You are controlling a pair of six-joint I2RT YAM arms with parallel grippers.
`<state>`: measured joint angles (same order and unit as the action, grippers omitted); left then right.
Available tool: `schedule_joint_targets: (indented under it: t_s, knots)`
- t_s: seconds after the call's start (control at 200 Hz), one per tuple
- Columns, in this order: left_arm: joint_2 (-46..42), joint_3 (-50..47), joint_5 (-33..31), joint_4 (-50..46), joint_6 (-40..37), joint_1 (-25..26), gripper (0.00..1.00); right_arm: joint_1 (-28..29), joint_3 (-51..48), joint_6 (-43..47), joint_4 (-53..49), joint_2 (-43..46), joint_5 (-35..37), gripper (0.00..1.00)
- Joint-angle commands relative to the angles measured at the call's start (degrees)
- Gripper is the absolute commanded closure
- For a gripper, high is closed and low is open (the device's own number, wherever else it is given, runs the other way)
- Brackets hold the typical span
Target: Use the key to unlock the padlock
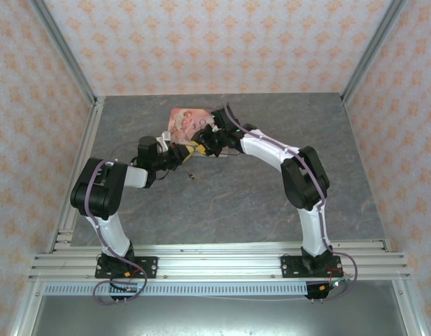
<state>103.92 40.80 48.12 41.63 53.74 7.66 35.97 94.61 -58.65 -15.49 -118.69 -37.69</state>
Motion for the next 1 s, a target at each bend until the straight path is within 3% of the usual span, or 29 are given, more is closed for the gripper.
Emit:
schedule_joint_targets:
  t_s: [0.0, 0.245, 0.555, 0.811, 0.996]
  knots:
    - [-4.59, 0.01, -1.95, -4.77, -6.90, 0.27, 1.00, 0.33, 2.20, 4.42, -7.98, 1.95, 2.18, 0.57]
    - [-9.47, 1.41, -5.61, -19.03, -19.70, 0.26, 1.00, 0.16, 3.92, 10.72, -15.33, 3.81, 8.76, 0.54]
    - [-11.40, 7.91, -5.79, -37.73, -36.51, 0.94, 1.00, -0.17, 5.73, 15.75, -19.95, 2.86, 12.68, 0.54]
    - [-12.81, 11.24, -8.29, -44.54, -42.18, 1.63, 1.00, -0.95, 9.70, 19.90, -24.81, -0.07, 14.38, 0.53]
    - [-12.45, 14.28, -12.01, -48.32, -35.72, 1.61, 1.00, -1.42, 11.01, 21.89, -27.03, -1.53, 15.55, 0.53]
